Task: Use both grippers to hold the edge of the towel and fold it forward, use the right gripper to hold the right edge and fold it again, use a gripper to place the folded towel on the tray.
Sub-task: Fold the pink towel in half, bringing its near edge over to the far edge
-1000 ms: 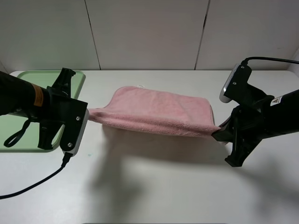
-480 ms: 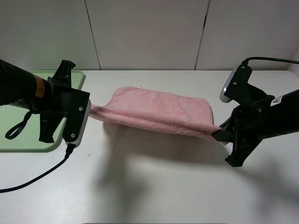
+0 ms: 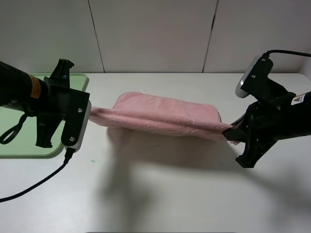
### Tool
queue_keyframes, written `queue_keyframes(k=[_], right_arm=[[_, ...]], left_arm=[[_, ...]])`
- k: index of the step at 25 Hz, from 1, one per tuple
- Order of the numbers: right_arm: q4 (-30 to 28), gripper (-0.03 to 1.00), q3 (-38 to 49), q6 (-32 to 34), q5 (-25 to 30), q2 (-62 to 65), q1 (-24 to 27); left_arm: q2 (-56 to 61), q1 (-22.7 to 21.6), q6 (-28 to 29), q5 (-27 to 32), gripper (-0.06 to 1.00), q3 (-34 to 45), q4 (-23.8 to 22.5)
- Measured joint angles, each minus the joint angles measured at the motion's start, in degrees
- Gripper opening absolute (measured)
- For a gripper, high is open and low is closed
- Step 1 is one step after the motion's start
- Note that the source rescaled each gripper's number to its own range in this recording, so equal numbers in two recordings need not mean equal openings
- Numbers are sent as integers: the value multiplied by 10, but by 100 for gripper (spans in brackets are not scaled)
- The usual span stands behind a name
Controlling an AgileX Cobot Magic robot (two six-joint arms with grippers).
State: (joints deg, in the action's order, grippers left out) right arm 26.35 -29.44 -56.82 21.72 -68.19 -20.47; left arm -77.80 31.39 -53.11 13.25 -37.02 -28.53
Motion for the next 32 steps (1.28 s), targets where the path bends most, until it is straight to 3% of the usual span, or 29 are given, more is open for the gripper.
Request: queue_keyframes(k=[16,26,32], right_arm=[[1,0,0,27,41,87,-1],[2,0,0,30,57,89,-2],[2,0,0,31,51,35,-2]], left_arm=[[110,3,9,53,0,0,18],[109,3,10,70,0,0,44],[49,3,10,75,0,0,48]])
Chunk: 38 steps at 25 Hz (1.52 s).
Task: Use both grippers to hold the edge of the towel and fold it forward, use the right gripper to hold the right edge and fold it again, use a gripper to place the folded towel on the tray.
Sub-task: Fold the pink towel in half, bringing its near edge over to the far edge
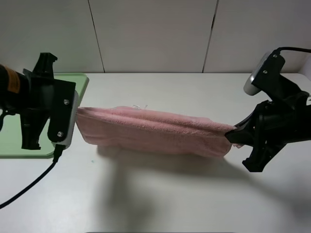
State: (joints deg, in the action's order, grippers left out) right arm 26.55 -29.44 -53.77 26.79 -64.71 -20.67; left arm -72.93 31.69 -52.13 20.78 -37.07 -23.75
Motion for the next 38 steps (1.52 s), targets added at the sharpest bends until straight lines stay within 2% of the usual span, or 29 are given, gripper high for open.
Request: queue_keyframes(k=[13,17,25,38], right_arm=[[-40,0,-83,1,-2,-132,1],[-56,0,-89,1,-15,-171,7],[-57,0,-102,-4,-41,-205,59],[-63,0,-108,-17,-107,-249,62]], left_arm=[[-156,-5,3,29,0,-89,-19],[-188,-7,3,11,0,-97,-19],[-245,-8,5,-18,0,-149,-18],[-306,-14,27,-35,0,-180,-20]])
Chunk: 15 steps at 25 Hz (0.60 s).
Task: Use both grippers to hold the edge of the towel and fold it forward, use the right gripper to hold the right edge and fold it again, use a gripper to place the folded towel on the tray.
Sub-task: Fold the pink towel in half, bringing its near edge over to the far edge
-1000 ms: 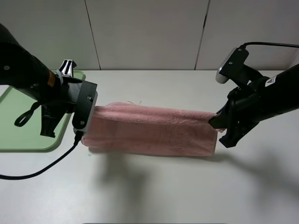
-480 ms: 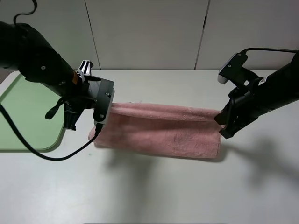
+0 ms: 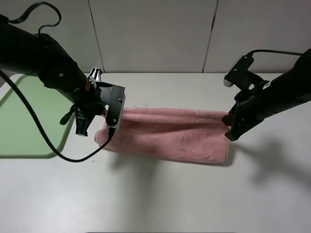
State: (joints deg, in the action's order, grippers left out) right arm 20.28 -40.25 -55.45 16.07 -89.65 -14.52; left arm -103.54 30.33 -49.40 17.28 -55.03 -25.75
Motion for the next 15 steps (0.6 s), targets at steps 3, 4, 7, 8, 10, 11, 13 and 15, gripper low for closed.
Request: queue_keyframes(k=[3,4,7,8,10,11,13,15], right_arm=[[0,0,-1,0,-22,-6,0],[0,0,-1,0,-27,-6,0],[-1,0,-1,-2,-36,-6,0],[-1,0,-1,-2,-36,-6,0],[-1,0,-1,-2,-36,-6,0],[-1,0,-1,-2,-36,-6,0],[-1,6,-1,-2,-36,-6,0],[-2,26,-1,-2,-36,-6,0]], left_arm=[[0,-4,0,-9,0,0,-1],[0,-4,0,-10,0,0,-1],[0,-4,0,-11,0,0,-1],[0,-4,0,-11,0,0,-1],[0,-4,0,-11,0,0,-1],[0,-4,0,-11,0,0,-1],[0,-4,0,-11,1,0,-1],[0,-4,2,-11,8,0,-2]])
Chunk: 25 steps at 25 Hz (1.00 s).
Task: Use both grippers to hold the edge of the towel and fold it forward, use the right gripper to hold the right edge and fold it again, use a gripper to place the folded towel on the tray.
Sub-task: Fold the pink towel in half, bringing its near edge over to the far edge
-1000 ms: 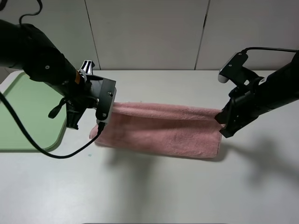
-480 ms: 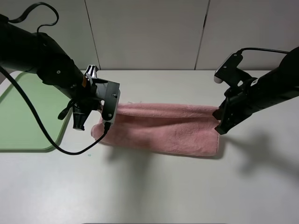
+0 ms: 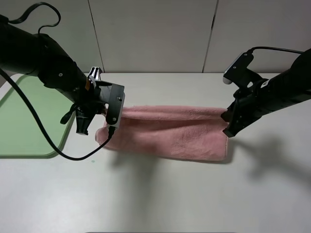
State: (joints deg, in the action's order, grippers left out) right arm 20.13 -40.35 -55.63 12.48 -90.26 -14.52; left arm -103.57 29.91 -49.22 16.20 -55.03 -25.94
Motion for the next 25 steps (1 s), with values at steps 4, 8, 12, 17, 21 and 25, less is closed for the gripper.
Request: queue_keyframes(k=[4,8,12,17,21,25], right_arm=[[-3,86,0,0,-16,0,2],[-3,98,0,0,-37,0,2],[-1,100,0,0,-45,0,2],[14,100,0,0,-45,0,2],[23,100,0,0,-45,0,2],[23,100,0,0,-46,0,2]], left_arm=[[0,-1,4,9,37,0,-5],[0,-3,4,9,77,0,-6],[0,-3,4,-4,96,0,-6],[0,-3,11,-5,99,0,-6],[0,-3,36,-5,99,0,-6],[0,-3,44,-5,100,0,-6]])
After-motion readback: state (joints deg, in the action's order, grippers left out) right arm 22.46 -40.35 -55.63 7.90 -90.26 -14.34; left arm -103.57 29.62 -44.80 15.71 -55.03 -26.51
